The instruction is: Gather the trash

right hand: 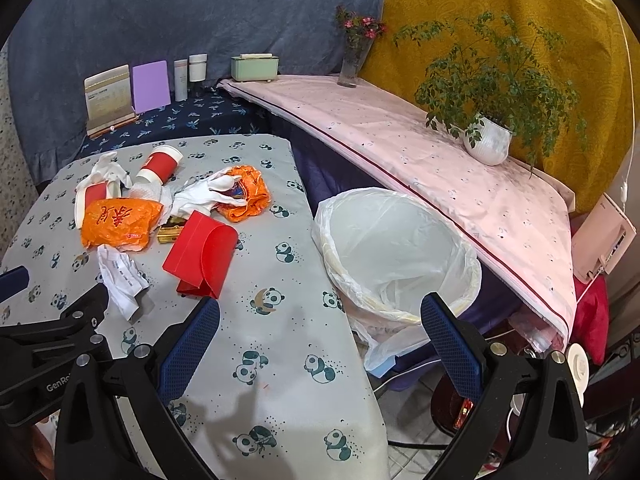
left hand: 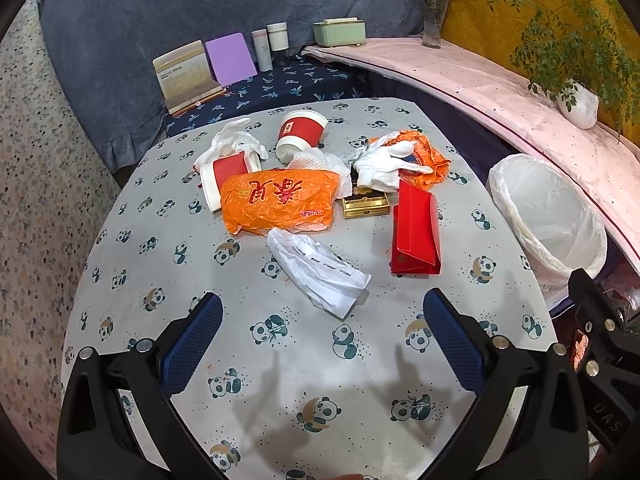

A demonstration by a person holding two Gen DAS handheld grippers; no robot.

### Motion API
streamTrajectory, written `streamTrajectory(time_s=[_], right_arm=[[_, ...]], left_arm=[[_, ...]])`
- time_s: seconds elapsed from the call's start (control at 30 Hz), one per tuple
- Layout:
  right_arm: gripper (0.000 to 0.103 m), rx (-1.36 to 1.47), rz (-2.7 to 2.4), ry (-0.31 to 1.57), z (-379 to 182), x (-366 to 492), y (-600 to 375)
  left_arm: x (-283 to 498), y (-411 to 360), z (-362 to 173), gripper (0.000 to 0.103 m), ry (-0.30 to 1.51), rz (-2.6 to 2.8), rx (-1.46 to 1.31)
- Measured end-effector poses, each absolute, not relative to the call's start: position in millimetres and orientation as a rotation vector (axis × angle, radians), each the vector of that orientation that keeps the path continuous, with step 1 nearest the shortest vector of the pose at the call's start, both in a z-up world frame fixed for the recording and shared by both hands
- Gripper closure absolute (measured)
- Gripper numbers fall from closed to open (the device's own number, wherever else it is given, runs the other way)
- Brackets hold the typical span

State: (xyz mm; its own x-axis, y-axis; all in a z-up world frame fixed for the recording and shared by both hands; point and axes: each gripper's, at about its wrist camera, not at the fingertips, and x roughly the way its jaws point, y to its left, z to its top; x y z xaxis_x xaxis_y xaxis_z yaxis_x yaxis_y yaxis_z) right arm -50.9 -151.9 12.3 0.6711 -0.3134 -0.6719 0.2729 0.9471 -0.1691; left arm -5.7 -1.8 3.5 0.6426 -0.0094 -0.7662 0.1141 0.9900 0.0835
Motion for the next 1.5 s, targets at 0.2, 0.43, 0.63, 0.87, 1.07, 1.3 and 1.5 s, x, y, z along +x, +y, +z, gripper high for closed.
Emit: streamTrajectory(time_s=[0.2, 0.43, 0.63, 0.87, 1.07, 1.3, 1.5], right_arm=[[0.007, -0.049, -0.336, 0.757, 14, -56, -154], [0.007, -0.04, -0.337, 0.751, 15, -59, -155], [0.007, -0.038, -0.337, 0.748, 16, -61, -155], [0.007, -0.041, -0.339, 0.746, 16, -62, -155], [0.007, -0.04, -0.339, 0.746, 16, -62, -156], [0.007, -0.042, -0.339, 0.745, 16, -62, -156], [0.007, -0.037, -0.345, 0.742, 18, -62, -160]], left_arm=[[-10, -3, 5, 0.007, 0.87, -0.087, 0.131], [-12, -4, 7, 0.007, 0.869, -0.095, 0.131], [-15, -3, 9, 0.007, 0.863, -0.096, 0.128], [-15, -4, 11, 0.007, 0.865, -0.098, 0.127], [-14, -3, 9, 0.007, 0.874, -0.102, 0.123], [-14, -4, 9, 0.007, 0.875, -0.102, 0.127], [-9, -1, 4, 0.007, 0.896, -0.083, 0.125]])
